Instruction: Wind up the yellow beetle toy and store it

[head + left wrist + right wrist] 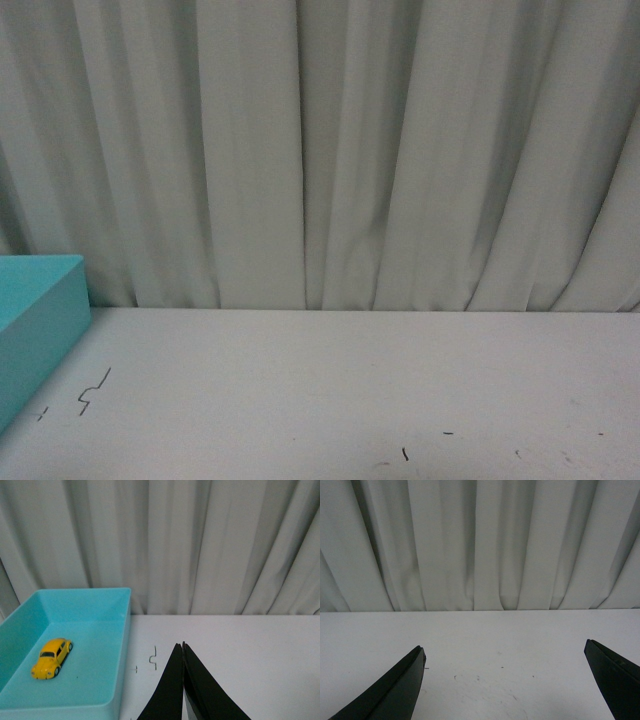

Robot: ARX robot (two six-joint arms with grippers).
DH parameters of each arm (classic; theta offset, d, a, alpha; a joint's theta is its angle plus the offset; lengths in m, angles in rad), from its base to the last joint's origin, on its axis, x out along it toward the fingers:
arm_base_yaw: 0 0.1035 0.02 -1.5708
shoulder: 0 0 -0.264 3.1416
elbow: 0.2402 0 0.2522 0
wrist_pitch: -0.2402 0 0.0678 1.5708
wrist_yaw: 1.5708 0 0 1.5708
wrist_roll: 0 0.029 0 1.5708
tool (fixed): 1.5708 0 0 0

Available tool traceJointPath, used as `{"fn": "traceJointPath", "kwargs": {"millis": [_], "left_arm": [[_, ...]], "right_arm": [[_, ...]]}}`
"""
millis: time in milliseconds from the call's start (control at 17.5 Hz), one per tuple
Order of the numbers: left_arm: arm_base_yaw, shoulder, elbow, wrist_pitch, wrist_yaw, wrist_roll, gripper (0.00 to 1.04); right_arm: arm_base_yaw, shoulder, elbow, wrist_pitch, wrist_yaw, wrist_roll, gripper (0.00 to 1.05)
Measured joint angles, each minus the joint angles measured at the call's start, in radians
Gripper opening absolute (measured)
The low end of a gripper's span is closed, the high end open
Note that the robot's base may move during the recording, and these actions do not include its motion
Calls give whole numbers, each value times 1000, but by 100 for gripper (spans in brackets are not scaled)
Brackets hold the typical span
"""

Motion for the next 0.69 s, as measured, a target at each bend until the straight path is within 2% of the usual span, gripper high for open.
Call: {"fn": "traceJointPath", "kwargs": {"millis": [57, 172, 630, 687], "left_arm": [[0, -14, -8, -5, 0, 0, 2], [0, -171, -25, -171, -2, 0, 2], [0, -175, -25, -159, 0, 0, 2], [0, -175, -25, -159, 0, -1, 10]], "right_arm": [[0, 0, 0, 0, 0, 0, 98], [0, 0, 0, -1, 2, 1, 98], [0, 0, 0, 0, 0, 0, 98], [0, 0, 0, 0, 0, 0, 98]]}}
